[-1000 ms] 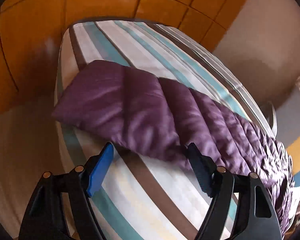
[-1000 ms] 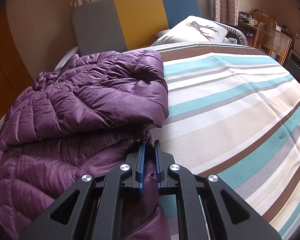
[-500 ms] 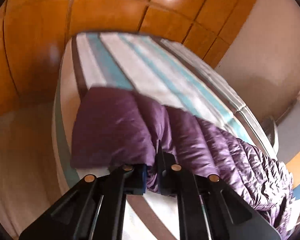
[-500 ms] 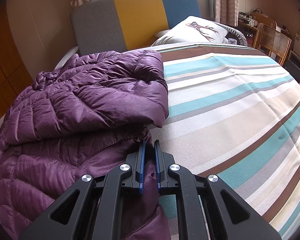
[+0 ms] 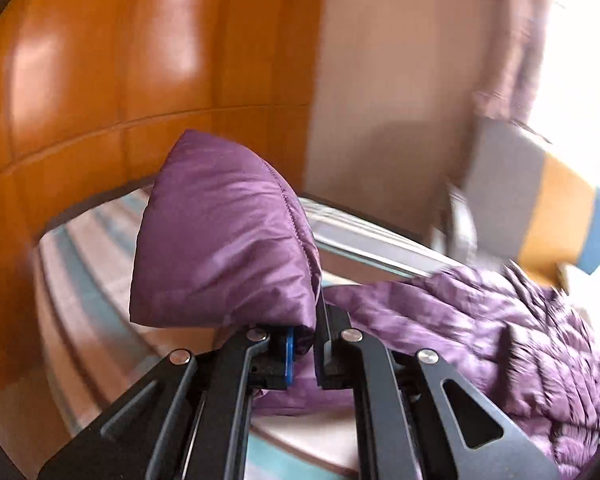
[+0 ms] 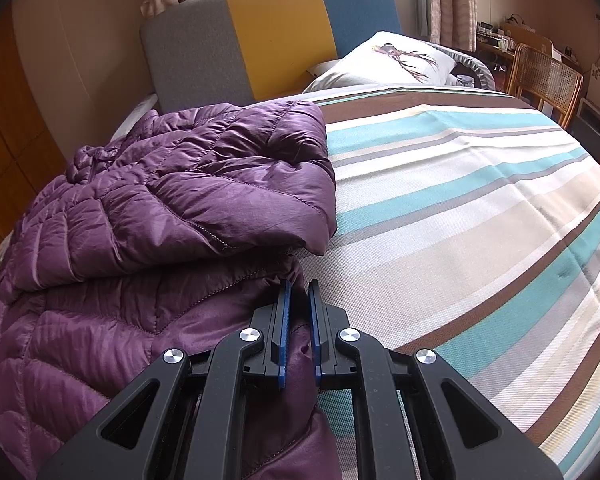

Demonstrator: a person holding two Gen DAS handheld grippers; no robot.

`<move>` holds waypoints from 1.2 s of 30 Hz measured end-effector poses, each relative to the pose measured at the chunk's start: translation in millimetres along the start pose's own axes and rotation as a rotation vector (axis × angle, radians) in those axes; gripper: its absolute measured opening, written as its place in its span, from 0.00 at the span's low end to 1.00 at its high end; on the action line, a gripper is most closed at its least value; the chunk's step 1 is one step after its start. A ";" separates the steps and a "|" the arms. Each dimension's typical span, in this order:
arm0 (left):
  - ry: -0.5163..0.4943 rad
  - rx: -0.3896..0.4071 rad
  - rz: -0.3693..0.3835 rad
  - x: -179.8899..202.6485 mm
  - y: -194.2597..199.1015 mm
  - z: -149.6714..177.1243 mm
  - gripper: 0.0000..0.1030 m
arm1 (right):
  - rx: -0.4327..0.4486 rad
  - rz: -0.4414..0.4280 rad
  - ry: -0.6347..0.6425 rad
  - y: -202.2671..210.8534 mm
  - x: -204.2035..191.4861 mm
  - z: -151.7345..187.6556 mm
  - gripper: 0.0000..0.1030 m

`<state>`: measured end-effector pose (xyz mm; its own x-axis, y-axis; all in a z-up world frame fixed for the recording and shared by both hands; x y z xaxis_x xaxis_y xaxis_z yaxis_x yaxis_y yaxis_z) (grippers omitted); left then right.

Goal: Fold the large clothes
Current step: 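Grasp the other sleeve with the left tool and lift it, then lay the held sleeve over the jacket body and open the left tool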

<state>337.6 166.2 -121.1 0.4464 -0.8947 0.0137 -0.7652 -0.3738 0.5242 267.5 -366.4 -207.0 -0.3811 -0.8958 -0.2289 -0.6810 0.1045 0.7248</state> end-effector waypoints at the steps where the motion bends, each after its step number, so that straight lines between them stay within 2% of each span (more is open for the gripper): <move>1: -0.030 0.003 0.020 14.7 4.0 1.5 0.06 | 0.000 -0.001 -0.001 -0.2 -0.1 -0.1 0.07; 7: -0.232 0.008 0.137 110.6 24.5 28.5 0.06 | 0.003 -0.011 -0.008 -0.3 1.7 -0.1 0.07; 9: -0.324 0.004 0.179 150.1 43.3 47.1 0.06 | 0.004 -0.014 -0.011 -0.4 2.0 -0.1 0.07; 12: -0.408 0.011 0.217 189.5 59.8 65.8 0.06 | 0.005 -0.015 -0.013 -0.4 1.9 0.2 0.07; 18: -0.513 0.025 0.287 249.6 85.9 88.7 0.06 | 0.006 -0.021 -0.017 -0.1 2.2 0.3 0.07; 23: -0.595 0.031 0.313 278.7 99.8 108.3 0.06 | 0.007 -0.023 -0.019 0.0 2.3 0.6 0.07; 31: -0.680 0.006 0.327 297.0 101.1 126.5 0.07 | 0.008 -0.023 -0.019 0.1 2.2 0.7 0.07; 35: -0.693 -0.015 0.332 300.3 95.6 133.6 0.10 | 0.008 -0.021 -0.017 0.0 2.0 0.9 0.07; 36: -0.702 -0.016 0.343 302.5 96.4 135.5 0.15 | 0.002 -0.021 -0.017 0.2 2.1 1.4 0.07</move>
<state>336.0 -173.7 -181.8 -0.2157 -0.9069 -0.3619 -0.7985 -0.0495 0.6000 265.7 -367.6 -208.3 -0.3772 -0.8904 -0.2547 -0.6899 0.0866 0.7187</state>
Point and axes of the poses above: each gripper's, at about its wrist camera, not at the fingertips, and y roughly against the way its jaws point, x to its right, z to its underside, the point moved 7 cm from there along -y, roughly the way its jaws point, and after that the axes turned 7 degrees about -z, right-handed, at the moved point
